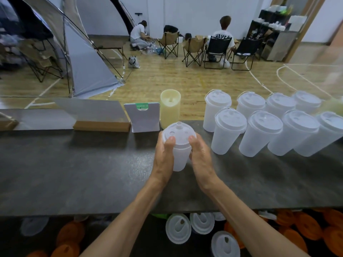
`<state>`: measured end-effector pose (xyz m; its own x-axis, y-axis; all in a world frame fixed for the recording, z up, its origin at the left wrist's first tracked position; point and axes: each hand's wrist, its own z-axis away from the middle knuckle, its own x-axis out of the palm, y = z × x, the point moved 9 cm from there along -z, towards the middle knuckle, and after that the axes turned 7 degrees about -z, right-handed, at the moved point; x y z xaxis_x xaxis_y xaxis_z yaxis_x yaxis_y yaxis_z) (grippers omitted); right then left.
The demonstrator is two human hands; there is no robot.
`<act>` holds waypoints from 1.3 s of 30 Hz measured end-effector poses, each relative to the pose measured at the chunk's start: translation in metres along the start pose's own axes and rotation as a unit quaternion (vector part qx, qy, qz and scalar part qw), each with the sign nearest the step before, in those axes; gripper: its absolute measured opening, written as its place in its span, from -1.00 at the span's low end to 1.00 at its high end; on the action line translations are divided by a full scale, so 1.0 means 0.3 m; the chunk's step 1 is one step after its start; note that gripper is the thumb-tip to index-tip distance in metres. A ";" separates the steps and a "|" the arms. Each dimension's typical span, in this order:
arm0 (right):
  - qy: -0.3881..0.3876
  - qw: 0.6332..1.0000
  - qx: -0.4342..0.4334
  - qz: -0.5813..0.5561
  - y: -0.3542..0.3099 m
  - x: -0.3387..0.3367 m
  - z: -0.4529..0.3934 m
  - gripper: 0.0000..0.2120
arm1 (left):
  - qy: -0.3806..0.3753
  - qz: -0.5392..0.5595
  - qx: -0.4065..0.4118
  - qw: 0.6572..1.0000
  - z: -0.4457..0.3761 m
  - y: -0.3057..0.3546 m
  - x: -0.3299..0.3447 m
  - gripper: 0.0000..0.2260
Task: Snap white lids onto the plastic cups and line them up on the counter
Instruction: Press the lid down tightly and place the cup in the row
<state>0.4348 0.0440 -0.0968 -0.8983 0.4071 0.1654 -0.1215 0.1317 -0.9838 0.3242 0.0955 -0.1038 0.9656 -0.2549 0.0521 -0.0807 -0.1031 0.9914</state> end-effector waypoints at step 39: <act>0.004 1.000 0.011 0.002 -0.036 0.013 -0.008 -0.60 | -0.293 -0.025 -0.359 0.886 -0.184 0.011 0.049 -0.76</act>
<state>0.4336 0.0463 -0.0853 -0.8955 0.4143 0.1624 -0.1278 0.1100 -0.9857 0.3517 0.1445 -0.0932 0.6528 -0.7436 0.1442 0.3392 0.4572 0.8222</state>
